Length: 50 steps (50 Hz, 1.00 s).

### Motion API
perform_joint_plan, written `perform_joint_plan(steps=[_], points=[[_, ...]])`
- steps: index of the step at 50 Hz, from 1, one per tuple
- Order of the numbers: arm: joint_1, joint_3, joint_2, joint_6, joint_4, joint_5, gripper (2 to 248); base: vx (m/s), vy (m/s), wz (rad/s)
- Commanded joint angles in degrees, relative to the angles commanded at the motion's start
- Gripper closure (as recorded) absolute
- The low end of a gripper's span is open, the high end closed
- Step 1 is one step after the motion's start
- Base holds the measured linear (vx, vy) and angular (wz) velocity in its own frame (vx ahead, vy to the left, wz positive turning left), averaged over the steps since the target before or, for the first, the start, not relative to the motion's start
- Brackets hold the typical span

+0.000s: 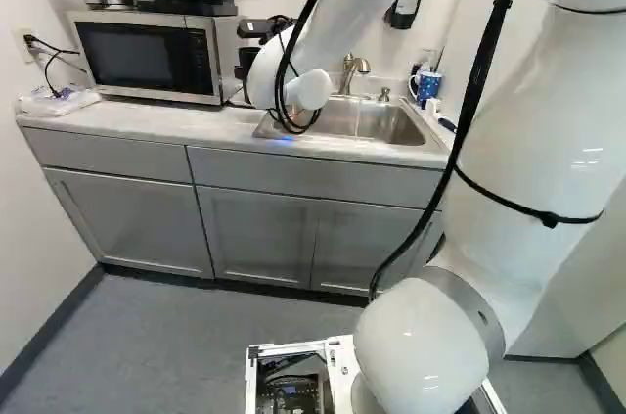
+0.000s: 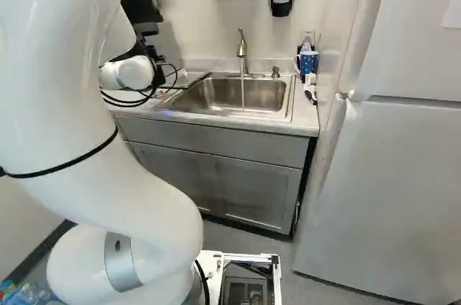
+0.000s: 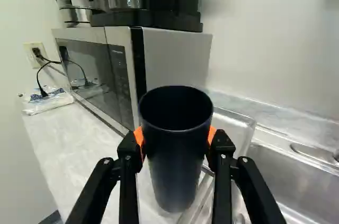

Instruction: Rinse the cup and place it in the tray

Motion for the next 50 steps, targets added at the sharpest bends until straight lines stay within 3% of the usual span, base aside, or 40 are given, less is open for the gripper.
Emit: perform_joint_plan(steps=[50], points=[[-8.6,-0.9,4.2,0.0,3.0,-4.2,125,0.000,0.000,0.000]])
